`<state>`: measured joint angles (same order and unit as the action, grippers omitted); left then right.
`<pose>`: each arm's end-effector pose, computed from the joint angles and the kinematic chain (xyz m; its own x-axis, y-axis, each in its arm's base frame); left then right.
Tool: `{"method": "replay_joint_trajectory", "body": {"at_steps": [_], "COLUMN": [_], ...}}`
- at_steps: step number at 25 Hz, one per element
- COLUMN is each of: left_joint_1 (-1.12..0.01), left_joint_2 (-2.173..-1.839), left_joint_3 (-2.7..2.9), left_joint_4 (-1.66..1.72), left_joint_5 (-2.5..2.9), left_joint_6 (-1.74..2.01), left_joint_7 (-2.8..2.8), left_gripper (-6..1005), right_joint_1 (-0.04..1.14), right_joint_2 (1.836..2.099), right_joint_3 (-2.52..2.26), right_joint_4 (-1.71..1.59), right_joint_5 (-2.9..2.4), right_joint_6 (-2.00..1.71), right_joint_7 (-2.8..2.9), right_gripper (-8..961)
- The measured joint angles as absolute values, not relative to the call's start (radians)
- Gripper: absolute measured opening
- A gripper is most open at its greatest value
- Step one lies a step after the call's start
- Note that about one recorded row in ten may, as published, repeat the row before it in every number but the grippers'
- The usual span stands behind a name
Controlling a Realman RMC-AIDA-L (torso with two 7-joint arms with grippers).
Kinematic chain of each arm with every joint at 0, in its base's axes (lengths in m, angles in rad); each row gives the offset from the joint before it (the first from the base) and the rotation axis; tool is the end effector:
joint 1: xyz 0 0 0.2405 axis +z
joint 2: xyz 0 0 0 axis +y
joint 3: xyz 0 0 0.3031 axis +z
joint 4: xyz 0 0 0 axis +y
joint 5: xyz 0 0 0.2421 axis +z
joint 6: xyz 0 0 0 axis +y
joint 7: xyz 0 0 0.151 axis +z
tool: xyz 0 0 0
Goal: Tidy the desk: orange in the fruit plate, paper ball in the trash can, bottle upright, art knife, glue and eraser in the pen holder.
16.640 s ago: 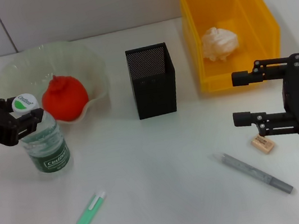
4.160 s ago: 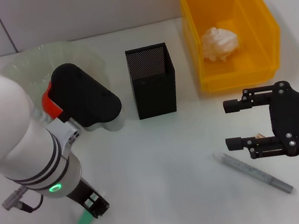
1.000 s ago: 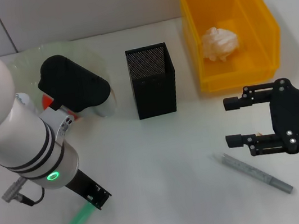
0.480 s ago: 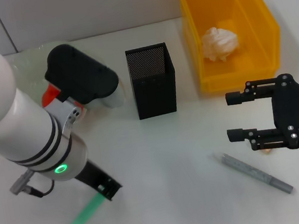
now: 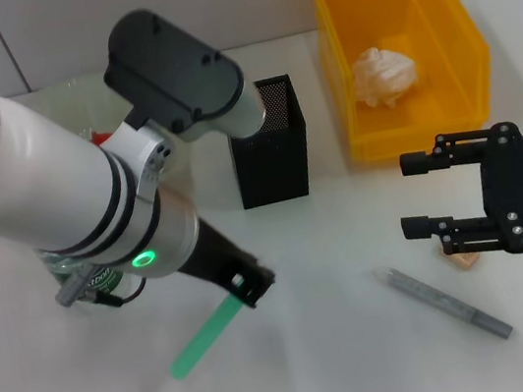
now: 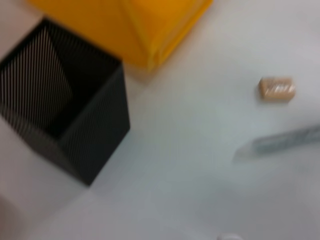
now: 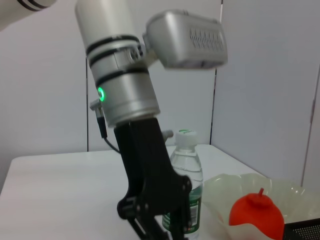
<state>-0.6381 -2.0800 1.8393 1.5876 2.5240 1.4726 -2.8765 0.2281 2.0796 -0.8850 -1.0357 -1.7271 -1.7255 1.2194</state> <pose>-0.1007 0.3568 -0.0981 0.8553 0.4613 -0.2358 0.3672 -0.8608 -0.3524 0.3167 0.3095 0.0267 0.8570 -0.0087 -0.5153 -0.1903 -0.9345 -0.3007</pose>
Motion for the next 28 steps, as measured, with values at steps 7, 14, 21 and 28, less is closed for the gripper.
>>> {"method": "replay_joint_trajectory", "body": {"at_steps": [7, 14, 21, 28], "left_joint_1": [-0.633, -0.631, -0.627, -0.609], "left_joint_2": [-2.08, -2.08, -2.077, -2.075], "left_joint_3": [1.829, 1.826, 1.812, 1.812], "left_joint_4": [1.694, 1.746, 1.751, 1.779], "left_joint_5": [2.494, 2.503, 2.51, 2.515], "left_joint_6": [1.445, 1.404, 1.346, 1.297], "left_joint_7": [-2.877, -2.87, -2.853, -2.827], "left_gripper": [189, 189, 189, 189], "right_joint_1": [0.229, 0.22, 0.21, 0.181], "right_joint_2": [2.079, 2.079, 2.079, 2.079], "right_joint_3": [-0.874, -0.855, -0.826, -0.788], "right_joint_4": [-1.015, -1.012, -1.0, -0.998], "right_joint_5": [-1.727, -1.727, -1.727, -1.726], "right_joint_6": [-1.726, -1.736, -1.762, -1.828], "right_joint_7": [1.217, 1.204, 1.194, 1.178], "right_gripper": [639, 639, 639, 639]}}
